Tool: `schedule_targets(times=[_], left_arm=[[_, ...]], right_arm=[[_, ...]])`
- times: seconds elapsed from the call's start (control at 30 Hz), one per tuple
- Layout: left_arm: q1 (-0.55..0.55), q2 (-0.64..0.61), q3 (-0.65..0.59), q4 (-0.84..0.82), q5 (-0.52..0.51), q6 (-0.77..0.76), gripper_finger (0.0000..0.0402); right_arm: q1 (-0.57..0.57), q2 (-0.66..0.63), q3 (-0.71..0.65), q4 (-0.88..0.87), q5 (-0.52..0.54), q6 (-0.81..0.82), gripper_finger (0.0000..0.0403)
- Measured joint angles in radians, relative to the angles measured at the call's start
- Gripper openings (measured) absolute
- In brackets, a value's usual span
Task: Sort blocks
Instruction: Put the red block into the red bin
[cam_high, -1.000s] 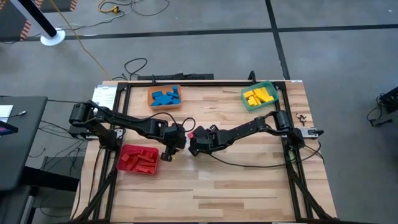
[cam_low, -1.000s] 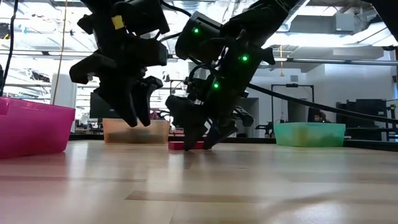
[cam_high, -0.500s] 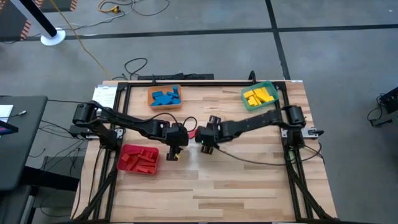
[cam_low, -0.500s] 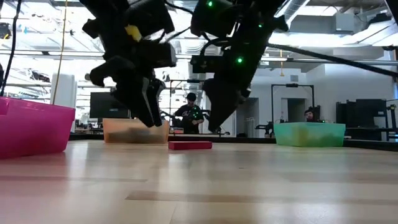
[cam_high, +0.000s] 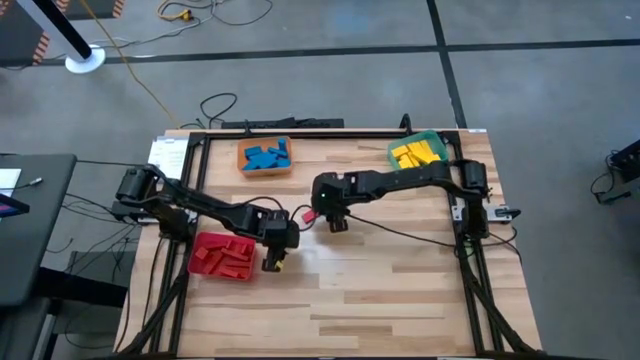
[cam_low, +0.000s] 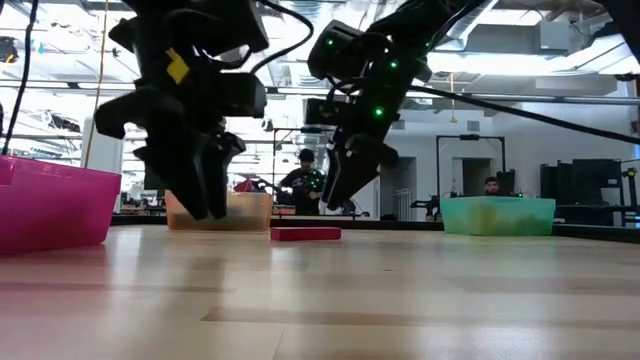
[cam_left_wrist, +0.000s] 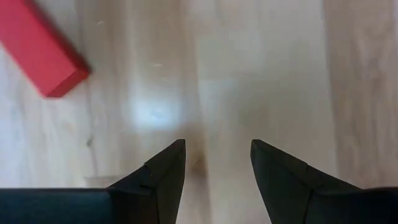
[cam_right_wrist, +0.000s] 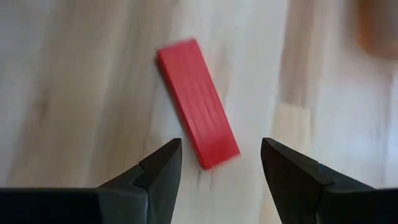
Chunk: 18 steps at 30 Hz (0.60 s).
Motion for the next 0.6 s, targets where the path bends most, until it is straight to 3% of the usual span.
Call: schedule_targets(times=[0.2, 0.6], left_arm=[[-0.024, 0.0, 0.0, 0.032, 0.0, 0.0, 0.0177], [-0.028, 0.0, 0.0, 0.051, 0.0, -0.009, 0.0177]], right_arm=[[-0.026, 0.04, 0.001, 0.042, -0.121, -0.078, 0.0236], [-0.05, 0.093, 0.004, 0.093, -0.132, -0.12, 0.0235]])
